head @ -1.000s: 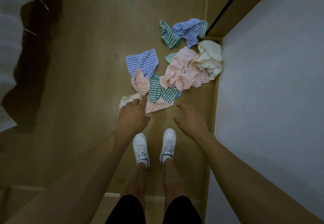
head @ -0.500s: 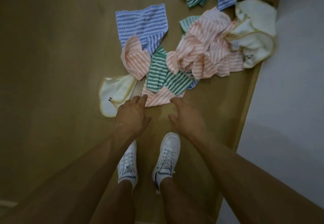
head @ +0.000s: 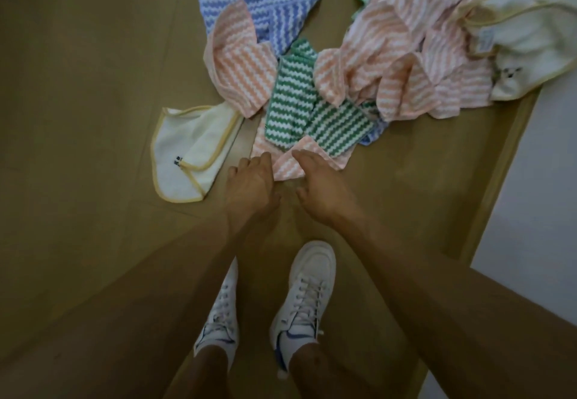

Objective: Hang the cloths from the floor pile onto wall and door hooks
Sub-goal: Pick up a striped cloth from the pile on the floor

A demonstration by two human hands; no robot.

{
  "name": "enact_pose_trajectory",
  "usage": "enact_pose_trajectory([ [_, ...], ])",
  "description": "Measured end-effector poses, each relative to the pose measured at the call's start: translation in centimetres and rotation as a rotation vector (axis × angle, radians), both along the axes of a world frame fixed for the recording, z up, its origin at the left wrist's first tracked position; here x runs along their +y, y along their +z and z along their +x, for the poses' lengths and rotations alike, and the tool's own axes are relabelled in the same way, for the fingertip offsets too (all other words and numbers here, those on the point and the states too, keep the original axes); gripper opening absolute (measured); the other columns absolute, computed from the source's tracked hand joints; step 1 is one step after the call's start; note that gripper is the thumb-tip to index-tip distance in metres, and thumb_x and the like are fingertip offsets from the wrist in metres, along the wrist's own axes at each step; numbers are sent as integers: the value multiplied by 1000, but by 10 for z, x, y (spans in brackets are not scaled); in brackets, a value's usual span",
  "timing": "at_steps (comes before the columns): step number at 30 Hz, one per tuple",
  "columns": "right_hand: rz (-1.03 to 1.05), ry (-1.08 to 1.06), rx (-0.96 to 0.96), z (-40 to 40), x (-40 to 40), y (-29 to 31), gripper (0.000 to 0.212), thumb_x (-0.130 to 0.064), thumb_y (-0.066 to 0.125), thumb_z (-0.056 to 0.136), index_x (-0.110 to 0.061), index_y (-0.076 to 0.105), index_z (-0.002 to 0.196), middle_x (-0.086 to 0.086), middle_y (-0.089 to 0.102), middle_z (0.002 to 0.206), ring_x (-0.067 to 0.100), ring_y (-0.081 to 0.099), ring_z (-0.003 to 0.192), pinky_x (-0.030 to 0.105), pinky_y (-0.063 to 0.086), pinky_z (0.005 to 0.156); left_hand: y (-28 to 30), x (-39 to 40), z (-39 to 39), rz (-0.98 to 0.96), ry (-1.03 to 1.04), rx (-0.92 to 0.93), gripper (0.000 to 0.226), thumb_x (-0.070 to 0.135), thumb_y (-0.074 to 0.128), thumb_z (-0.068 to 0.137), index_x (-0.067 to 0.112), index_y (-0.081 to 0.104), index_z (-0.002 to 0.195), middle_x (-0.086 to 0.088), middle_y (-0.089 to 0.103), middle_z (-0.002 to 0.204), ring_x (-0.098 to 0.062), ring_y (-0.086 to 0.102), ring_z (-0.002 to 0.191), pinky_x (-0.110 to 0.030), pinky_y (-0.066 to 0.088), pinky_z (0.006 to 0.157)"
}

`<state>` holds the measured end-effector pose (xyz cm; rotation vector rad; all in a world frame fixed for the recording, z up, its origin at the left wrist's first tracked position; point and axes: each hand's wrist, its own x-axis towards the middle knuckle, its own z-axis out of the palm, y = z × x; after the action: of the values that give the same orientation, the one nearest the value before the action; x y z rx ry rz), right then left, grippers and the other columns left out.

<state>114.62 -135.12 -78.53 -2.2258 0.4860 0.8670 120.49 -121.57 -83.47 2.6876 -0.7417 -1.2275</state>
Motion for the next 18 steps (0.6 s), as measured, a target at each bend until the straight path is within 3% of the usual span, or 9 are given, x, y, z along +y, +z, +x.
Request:
enact_pose_trajectory([
  [6,53,-39,33,-2,-4,5,65,-4,49,91,-12,24,151,6,21,159,19,22,145,27,19,115,-5,-1,-1,59,-50,7,22,21,52,90,16,56,111,-8,60,113,-29,49,110,-38,34,95],
  [8,62,-41,20,-2,-6,11,65,-3,49,91,-13,26,150,5,22,158,18,23,144,27,20,115,1,-4,5,36,-70,-43,19,19,47,92,17,60,107,-7,61,110,-26,51,105,-36,37,91],
  [14,1,-147,-92,9,-11,55,60,-2,49,92,-15,33,148,7,27,156,19,26,143,27,23,115,68,-25,23,-301,-62,-221,17,19,49,90,9,59,99,-12,65,92,-33,58,86,-37,32,75],
  [18,-29,-216,-215,25,-20,114,61,-10,59,87,-21,40,145,8,25,156,20,28,142,33,32,111,143,-41,46,-493,-91,-262,25,24,44,84,10,62,96,-11,65,88,-33,60,84,-40,39,75],
])
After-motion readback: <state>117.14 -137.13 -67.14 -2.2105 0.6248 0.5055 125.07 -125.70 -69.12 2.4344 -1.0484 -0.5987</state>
